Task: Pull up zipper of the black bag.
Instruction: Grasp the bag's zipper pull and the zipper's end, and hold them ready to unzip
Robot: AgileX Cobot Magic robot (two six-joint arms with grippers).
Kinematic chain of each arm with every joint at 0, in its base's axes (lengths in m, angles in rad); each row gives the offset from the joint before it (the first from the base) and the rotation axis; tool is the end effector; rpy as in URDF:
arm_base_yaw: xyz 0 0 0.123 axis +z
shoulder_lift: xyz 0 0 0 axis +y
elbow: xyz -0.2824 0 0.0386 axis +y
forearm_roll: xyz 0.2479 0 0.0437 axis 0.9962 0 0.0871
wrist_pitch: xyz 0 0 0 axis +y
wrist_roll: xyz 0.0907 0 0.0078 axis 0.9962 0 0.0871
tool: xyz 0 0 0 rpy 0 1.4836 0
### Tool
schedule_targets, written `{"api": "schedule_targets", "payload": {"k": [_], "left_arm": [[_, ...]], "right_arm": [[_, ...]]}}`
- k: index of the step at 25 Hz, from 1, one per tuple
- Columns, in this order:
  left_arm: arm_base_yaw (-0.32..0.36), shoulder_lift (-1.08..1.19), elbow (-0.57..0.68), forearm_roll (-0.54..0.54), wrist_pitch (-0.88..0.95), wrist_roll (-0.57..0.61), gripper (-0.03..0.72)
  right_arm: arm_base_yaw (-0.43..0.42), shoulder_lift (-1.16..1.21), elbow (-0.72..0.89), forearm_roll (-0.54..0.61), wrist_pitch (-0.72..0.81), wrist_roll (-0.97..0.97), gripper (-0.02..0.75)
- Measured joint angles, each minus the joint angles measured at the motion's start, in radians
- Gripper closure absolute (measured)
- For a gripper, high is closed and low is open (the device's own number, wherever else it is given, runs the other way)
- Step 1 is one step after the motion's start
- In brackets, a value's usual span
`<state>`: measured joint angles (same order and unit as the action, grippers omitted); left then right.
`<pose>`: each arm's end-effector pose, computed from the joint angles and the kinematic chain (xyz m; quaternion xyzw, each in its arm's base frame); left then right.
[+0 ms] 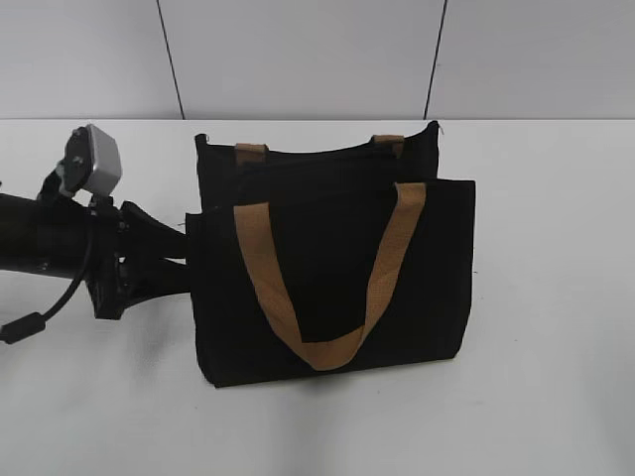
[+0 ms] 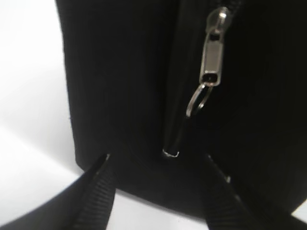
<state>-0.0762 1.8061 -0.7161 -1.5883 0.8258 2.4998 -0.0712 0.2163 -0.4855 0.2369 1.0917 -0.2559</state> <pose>0.2850 -0.0889 0.1377 0.5148 0.7192 -0.2452 0.3970 0.0277 0.0170 0.2703 -0.0765 0.9044 0.0508 0.4167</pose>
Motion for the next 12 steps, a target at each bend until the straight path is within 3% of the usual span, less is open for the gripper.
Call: {"api": "schedule_targets", "payload": {"k": [6,12], "left_arm": [[-0.064,0.066,-0.040,-0.003,-0.005,0.052,0.274],[-0.071,0.110,-0.051,-0.047,-0.011,0.085,0.281]], "right_arm": [[0.000,0.000,0.000,0.000,0.000,0.000,0.316],[0.000,0.000,0.000,0.000,0.000,0.000,0.316]]}}
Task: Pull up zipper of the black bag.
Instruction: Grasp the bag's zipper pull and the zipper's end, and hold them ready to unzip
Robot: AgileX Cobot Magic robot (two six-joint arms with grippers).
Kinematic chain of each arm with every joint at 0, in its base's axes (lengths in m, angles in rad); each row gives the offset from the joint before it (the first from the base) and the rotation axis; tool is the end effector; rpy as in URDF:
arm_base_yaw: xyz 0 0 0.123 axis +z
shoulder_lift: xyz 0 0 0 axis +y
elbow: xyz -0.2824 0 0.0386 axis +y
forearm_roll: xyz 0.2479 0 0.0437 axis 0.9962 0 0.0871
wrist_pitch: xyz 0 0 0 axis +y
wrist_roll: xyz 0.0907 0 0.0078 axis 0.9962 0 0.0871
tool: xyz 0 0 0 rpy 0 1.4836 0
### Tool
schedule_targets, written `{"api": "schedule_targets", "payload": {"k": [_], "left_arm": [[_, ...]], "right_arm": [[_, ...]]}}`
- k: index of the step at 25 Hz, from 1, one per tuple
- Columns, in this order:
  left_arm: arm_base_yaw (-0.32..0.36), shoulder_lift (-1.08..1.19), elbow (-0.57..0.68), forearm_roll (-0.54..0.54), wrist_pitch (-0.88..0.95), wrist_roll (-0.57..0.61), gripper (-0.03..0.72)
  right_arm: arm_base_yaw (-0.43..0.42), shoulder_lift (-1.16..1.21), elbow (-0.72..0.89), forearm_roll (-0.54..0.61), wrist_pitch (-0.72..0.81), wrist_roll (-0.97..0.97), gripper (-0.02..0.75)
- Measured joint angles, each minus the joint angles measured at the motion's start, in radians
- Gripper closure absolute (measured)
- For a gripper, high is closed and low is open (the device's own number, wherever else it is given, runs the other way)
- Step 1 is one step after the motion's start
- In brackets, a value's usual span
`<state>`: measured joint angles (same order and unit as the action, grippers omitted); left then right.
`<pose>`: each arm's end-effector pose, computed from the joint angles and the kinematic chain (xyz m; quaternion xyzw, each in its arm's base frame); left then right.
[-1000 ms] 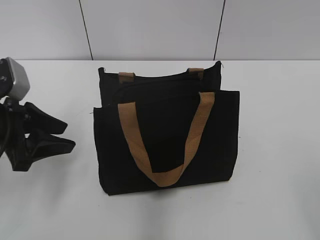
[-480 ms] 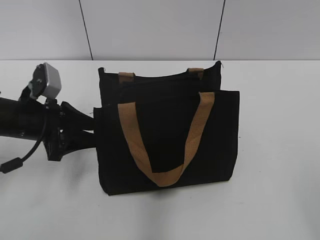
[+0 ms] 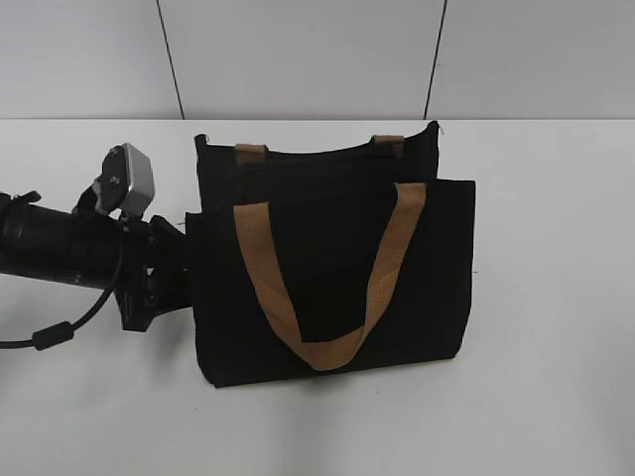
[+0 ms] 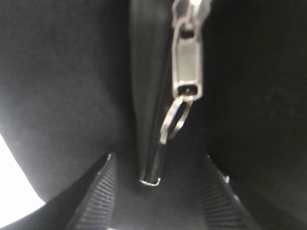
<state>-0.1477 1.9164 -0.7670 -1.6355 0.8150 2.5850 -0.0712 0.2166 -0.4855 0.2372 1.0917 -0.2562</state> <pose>0.2943 -0.1107 0.1149 0.5449 0.7008 -0.2526 0.3849 0.0278 0.0171 0.2703 -0.0766 0.9044 0.0509 0.4166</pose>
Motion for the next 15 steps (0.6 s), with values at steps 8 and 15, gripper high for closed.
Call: {"api": "schedule_targets", "payload": {"k": [8,15], "left_arm": [[0.000,0.010,0.000,-0.063,0.029,0.031,0.306],[0.000,0.010,0.000,-0.082,0.060,0.045,0.323]], "right_arm": [[0.000,0.000,0.000,0.001,0.000,-0.001,0.325],[0.000,0.000,0.000,0.002,0.000,-0.001,0.325]]}}
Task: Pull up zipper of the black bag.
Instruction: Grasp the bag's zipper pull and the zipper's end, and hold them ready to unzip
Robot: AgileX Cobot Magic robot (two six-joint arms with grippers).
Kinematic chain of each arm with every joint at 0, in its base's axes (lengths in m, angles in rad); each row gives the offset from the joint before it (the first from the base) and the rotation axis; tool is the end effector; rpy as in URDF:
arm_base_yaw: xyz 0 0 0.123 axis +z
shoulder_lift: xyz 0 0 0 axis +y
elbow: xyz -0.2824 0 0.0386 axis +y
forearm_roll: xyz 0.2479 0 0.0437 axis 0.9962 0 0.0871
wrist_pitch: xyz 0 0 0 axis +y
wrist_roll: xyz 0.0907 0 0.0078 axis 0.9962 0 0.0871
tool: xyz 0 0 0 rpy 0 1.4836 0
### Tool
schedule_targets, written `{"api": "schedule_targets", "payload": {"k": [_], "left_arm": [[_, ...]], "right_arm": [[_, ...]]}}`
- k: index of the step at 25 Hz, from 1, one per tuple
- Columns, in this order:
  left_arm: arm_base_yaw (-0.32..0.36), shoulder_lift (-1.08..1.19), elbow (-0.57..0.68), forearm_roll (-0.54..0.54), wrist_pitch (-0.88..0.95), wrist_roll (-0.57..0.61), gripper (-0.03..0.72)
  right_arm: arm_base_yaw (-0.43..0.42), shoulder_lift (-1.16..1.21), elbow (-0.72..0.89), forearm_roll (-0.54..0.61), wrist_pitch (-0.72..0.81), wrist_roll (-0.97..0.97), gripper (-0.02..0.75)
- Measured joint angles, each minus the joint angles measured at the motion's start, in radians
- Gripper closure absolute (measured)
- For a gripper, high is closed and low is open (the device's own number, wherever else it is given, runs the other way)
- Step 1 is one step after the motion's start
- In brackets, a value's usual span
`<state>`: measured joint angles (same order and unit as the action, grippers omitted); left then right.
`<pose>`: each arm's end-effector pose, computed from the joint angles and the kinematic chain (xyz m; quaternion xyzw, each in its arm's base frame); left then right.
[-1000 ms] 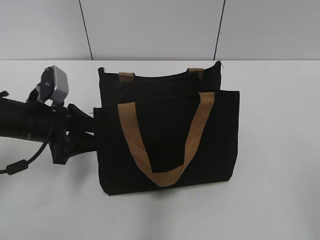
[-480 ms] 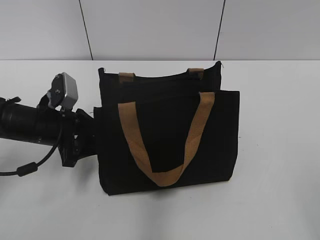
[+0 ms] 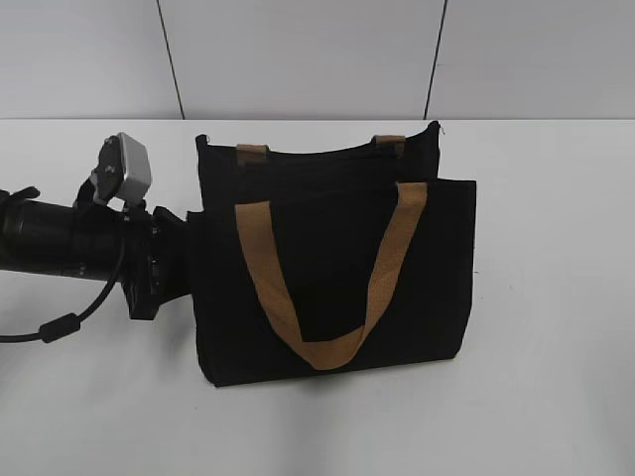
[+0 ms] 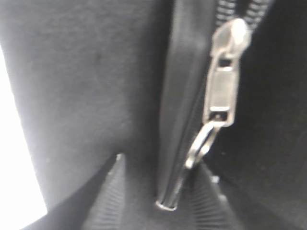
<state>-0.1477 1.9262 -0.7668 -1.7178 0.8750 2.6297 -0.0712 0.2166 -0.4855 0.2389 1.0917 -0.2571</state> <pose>0.2969 -0.1141 0.1183 0.5251 0.6920 -0.2711 0.4146 0.0278 0.0172 0.2703 -0.0769 0.9043 0.0515 0.4167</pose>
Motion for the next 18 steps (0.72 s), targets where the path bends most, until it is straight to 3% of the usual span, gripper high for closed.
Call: {"api": "schedule_targets", "payload": {"k": [5,18], "left_arm": [[0.000,0.000,0.000,-0.001,-0.005,0.000,0.358],[0.000,-0.011,0.000,0.029,-0.056,-0.001,0.662]], "right_arm": [[0.000,0.000,0.000,0.001,0.000,0.000,0.325],[0.000,0.005,-0.001,0.006,0.000,-0.001,0.325]]}}
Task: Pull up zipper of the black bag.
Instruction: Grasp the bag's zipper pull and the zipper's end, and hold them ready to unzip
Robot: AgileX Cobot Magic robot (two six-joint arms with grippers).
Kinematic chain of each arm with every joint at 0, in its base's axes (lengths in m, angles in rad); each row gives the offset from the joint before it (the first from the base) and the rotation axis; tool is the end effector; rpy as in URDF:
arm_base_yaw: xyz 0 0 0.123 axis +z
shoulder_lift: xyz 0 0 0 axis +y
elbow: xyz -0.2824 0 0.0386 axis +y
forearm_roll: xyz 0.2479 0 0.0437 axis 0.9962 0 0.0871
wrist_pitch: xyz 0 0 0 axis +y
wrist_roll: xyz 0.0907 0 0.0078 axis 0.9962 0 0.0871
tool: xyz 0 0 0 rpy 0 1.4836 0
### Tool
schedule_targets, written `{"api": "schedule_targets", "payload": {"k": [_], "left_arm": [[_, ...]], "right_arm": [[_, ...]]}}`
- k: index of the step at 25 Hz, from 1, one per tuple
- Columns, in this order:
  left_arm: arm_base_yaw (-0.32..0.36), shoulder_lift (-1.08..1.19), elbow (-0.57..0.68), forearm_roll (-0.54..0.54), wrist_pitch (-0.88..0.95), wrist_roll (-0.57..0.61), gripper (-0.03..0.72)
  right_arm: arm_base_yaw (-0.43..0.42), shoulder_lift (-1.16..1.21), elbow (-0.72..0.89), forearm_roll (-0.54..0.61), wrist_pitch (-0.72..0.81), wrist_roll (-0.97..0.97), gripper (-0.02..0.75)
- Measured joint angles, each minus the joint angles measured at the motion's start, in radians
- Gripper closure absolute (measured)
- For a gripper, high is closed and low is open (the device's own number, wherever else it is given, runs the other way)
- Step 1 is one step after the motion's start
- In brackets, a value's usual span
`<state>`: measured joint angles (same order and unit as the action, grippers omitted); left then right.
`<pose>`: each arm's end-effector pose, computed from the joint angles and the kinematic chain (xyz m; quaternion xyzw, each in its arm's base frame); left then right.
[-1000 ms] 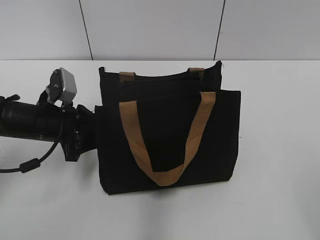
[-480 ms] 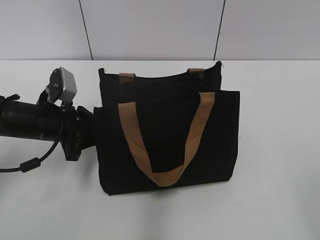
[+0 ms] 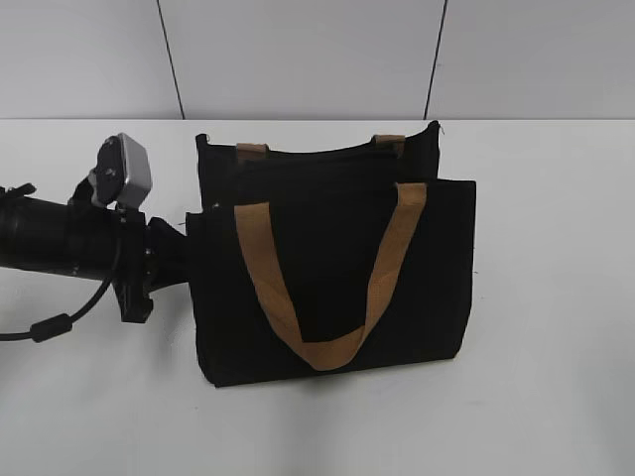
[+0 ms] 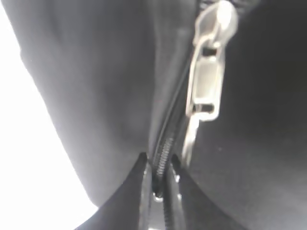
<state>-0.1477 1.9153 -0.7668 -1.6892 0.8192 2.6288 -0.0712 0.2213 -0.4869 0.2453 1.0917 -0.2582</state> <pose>0.2972 -0.1111 0.1172 0.5383 0.6980 -0.2464 0.4029 0.0284 0.0177 0.2707 -0.0771 0.9046 0.0547 0.4156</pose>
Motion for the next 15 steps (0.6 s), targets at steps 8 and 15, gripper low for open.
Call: {"api": "schedule_targets", "payload": {"k": [8,15], "left_arm": [[-0.001,-0.214,0.000,0.165,-0.086,-0.152,0.664],[-0.003,-0.428,0.001,0.319,-0.155,-0.301,0.664]], "right_arm": [[0.000,0.216,-0.187,0.124,-0.038,-0.173,0.325],[0.003,0.463,-0.355,0.286,-0.063,-0.327,0.325]]}}
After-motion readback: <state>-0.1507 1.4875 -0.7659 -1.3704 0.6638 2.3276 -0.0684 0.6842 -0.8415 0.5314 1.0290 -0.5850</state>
